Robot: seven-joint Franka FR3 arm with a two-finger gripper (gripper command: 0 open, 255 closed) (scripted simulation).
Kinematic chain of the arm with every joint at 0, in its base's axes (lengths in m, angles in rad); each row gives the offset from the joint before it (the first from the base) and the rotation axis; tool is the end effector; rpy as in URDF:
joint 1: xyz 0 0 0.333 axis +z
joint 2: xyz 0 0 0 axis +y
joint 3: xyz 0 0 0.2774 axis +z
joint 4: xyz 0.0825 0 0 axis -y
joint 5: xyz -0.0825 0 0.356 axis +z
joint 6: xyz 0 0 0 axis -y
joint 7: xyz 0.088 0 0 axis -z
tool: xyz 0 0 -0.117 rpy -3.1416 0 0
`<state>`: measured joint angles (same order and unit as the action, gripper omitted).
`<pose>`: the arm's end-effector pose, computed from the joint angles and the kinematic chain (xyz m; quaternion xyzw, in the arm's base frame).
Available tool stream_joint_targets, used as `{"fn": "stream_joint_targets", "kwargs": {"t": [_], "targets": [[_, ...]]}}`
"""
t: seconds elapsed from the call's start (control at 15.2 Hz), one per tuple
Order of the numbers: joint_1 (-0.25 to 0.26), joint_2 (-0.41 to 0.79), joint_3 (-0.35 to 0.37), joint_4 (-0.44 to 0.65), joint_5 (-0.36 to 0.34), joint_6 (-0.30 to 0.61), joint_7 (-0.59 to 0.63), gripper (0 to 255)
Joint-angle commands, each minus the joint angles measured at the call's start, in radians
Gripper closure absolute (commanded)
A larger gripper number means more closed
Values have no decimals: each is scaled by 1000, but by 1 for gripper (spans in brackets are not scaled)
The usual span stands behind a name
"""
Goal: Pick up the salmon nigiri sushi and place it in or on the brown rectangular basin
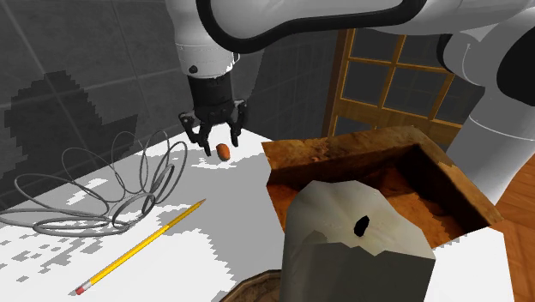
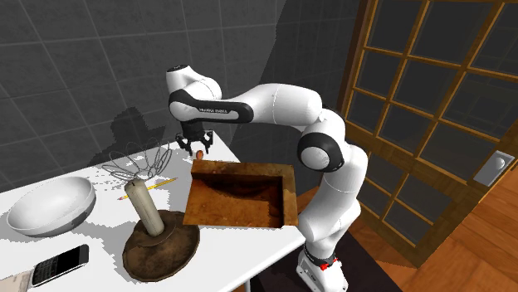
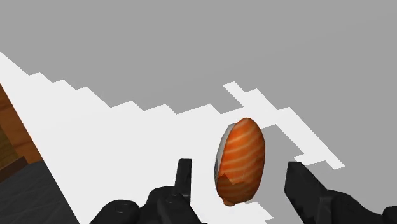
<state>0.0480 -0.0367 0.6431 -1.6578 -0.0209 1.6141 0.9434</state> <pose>0.3998 0.3338 0.5563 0.9918 -0.1255 0.0107 0.0199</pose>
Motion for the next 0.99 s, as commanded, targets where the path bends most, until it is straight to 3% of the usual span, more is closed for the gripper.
{"fn": "stream_joint_targets", "kwargs": {"t": [0.0, 0.53, 0.92], "targets": [[0, 0, 0, 0, 0, 0, 0, 255], [0, 0, 0, 0, 0, 0, 0, 255], [5, 26, 6, 107, -16, -87, 9, 255]]}}
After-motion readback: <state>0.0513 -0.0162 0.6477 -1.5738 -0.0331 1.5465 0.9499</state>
